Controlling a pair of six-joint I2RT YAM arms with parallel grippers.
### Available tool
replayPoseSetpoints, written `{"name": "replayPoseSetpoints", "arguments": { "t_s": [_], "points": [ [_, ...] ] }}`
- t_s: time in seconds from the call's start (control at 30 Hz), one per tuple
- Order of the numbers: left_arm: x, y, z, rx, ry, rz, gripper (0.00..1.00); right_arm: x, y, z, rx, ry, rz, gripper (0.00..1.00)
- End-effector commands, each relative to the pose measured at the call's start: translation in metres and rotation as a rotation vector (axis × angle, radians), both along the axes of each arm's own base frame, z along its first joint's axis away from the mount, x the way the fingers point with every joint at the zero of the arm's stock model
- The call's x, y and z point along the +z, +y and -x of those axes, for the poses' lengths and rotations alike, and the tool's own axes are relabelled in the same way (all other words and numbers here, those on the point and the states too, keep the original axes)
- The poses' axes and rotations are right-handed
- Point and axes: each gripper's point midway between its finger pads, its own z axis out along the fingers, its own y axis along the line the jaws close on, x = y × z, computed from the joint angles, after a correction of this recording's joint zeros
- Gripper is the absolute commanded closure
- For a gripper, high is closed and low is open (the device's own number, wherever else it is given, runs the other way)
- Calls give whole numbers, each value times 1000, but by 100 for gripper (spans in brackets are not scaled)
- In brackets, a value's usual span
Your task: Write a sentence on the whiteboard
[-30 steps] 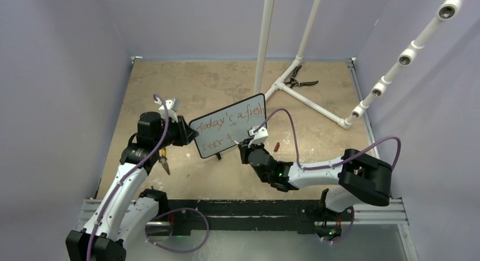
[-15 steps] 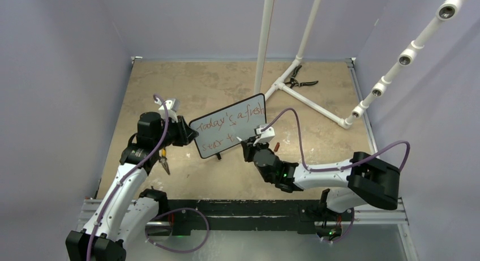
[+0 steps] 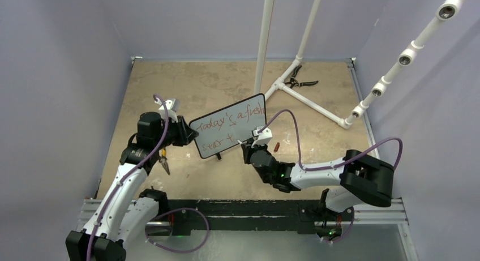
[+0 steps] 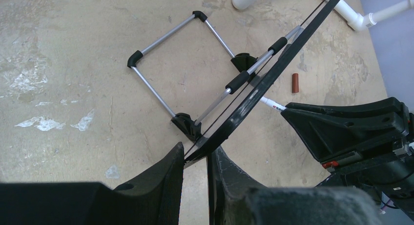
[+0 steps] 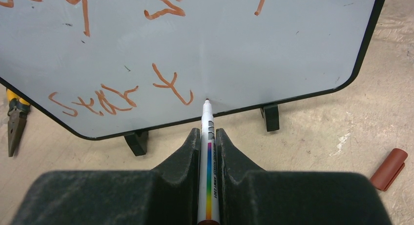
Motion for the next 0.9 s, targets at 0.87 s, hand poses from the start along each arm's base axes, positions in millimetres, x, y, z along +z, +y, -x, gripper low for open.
{"name": "replayPoseSetpoints", "arguments": {
  "t_s": [0.87],
  "points": [
    [24, 6, -5, 31, -83, -12, 52, 59, -2, 3, 37, -94, -121, 100]
  ]
}}
